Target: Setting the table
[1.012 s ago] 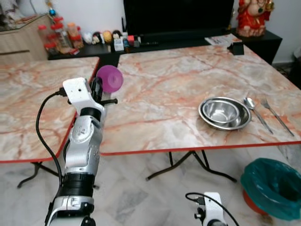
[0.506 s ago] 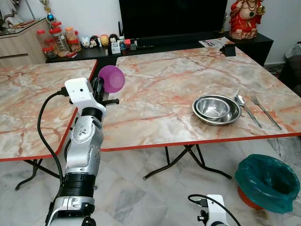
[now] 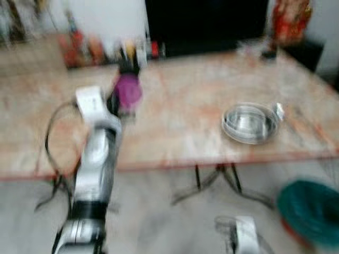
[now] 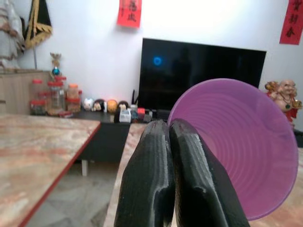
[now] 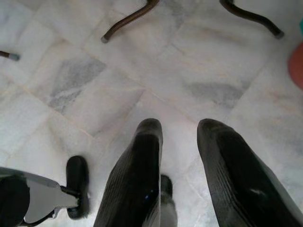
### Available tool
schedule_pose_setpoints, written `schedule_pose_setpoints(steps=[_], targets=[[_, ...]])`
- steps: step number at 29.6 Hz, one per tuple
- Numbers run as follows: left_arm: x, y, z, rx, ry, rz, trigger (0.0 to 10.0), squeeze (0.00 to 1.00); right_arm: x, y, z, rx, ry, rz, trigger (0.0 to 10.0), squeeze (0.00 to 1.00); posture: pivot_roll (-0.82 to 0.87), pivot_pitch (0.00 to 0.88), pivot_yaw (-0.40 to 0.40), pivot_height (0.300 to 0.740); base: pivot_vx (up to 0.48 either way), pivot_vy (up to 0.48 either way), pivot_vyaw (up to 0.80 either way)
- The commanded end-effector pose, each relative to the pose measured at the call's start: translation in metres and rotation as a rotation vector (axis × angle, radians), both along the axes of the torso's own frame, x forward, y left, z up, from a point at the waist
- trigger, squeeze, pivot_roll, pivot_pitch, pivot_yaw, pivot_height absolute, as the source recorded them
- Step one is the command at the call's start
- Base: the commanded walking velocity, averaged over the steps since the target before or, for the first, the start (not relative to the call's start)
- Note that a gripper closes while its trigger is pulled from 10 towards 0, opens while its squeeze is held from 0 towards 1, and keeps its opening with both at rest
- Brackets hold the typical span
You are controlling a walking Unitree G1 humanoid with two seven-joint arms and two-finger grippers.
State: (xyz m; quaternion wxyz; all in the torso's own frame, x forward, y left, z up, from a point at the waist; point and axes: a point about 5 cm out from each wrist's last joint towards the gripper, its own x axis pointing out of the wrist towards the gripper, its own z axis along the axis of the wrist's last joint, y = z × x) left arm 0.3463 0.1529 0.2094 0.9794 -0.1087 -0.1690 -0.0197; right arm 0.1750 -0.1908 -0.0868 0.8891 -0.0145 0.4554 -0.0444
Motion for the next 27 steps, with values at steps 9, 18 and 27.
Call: schedule_pose_setpoints(steps=[9, 18, 27], targets=[[-0.002, 0.007, 0.004, 0.002, -0.012, 0.026, 10.0, 0.00, 0.006, 0.009, 0.002, 0.021, -0.011, 0.000, 10.0, 0.00, -0.01, 0.000, 0.078, 0.740, 0.447, 0.000, -0.20], [-0.004, 0.001, 0.000, 0.055, 0.017, -0.096, 10.0, 0.00, 0.007, 0.008, 0.002, 0.015, -0.019, 0.006, 10.0, 0.00, 0.00, 0.000, 0.078, 0.740, 0.450, 0.000, 0.00], [-0.016, -0.017, -0.010, 0.158, 0.094, -0.388, 10.0, 0.00, 0.003, 0.009, 0.000, 0.009, 0.000, 0.013, 10.0, 0.00, 0.00, 0.000, 0.086, 0.740, 0.357, 0.000, 0.00]])
